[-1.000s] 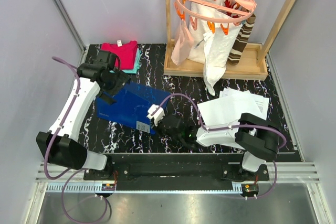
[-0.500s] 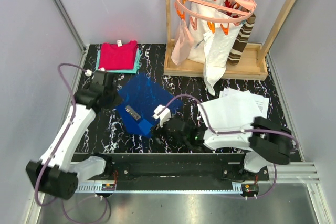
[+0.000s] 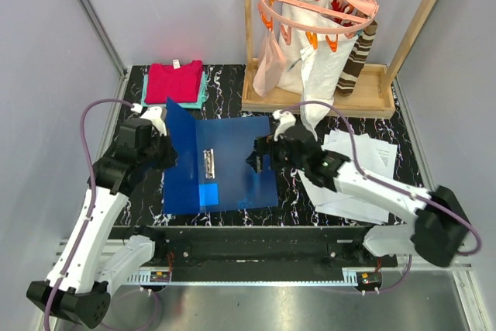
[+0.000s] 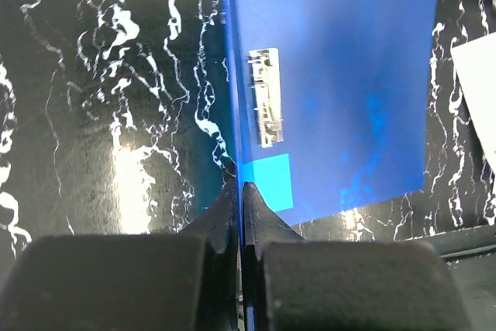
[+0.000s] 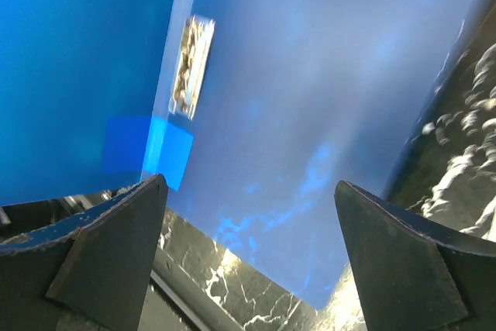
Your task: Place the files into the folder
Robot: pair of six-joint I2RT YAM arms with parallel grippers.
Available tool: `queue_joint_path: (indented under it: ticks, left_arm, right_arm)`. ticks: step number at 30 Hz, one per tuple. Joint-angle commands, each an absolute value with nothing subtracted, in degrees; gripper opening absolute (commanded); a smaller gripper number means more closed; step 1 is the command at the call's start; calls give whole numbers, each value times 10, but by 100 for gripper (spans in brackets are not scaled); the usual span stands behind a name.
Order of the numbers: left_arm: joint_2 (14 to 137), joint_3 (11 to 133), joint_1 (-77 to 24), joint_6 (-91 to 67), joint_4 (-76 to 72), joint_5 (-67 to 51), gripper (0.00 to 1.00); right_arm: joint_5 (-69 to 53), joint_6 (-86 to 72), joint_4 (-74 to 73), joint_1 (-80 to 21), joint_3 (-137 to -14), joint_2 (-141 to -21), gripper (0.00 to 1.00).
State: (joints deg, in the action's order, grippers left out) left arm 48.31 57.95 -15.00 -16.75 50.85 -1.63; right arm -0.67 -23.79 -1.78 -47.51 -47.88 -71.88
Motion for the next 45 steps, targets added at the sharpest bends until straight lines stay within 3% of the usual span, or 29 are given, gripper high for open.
queue_joint_path:
  ticks: [1,3,5,7,13,16,17,18,22,29,32,36,41,45]
  left_arm:
    - [539,595,-146,-108,446,-69,0]
    - [564,613,-143,-105,455,-65,0]
    - [599,627,-133,-106,449,-60,0]
    - [634,641,-118,-114,451,-48,0]
    - [673,641,-109,-127,458,35,2]
    - [687,631,-100,-147,468,130,25]
    - [690,628,-97,-160,475,159,48]
    - [701,627,-91,-176,485,212,58]
    - [715,608,-36,-235,507,230,75]
    - [675,570,-1,-279,512,221,84]
    - [636,589,-1,-263,530,237,91]
    - [564,641,-1,-239,550,238,95]
    - [494,667,-1,-243,515,50,90]
    - [535,615,-1,-280,437,-137,86]
  right_arm:
    - [-99,-259,-76,-474,-602,-825,100]
    - [-120,-285,-76,-475,-641,-893,98]
    - [-127,-305,-73,-475,-688,-957,88]
    - [-122,-320,-54,-475,-713,-990,86]
    - [-150,-355,64,-475,-701,-1062,65]
    - [-149,-367,83,-474,-693,-1091,62]
    - [-148,-368,84,-475,-693,-1103,61]
    - [-148,-373,87,-475,-691,-1108,61]
    - [-157,-370,101,-477,-685,-1116,52]
    - [-220,-353,82,-524,-778,-1155,56]
    - [-277,-388,140,-539,-807,-1206,57]
    - [-259,-360,91,-558,-872,-1261,60]
    - [-222,-360,76,-555,-882,-1305,57]
    - [-216,-356,54,-554,-902,-1337,55]
